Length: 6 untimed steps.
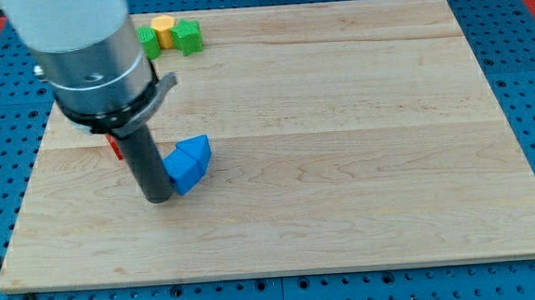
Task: Slide the red star towards center
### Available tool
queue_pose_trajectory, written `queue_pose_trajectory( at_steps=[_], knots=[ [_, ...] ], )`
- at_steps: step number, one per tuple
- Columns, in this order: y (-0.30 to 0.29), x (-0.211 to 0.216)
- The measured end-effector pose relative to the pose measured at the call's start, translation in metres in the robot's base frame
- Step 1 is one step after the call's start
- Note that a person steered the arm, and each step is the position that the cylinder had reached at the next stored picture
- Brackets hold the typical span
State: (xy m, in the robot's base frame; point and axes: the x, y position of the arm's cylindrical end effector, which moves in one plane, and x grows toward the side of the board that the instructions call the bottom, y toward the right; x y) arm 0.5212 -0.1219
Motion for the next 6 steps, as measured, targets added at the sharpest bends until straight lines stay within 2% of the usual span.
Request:
queue_pose_trajectory(
  at_steps=[2,3,5,6],
  knots=[
    [-0.071,0.001],
    [-0.095,-0.029],
    [-0.073,-0.089],
    [0.010,-0.110]
  ],
)
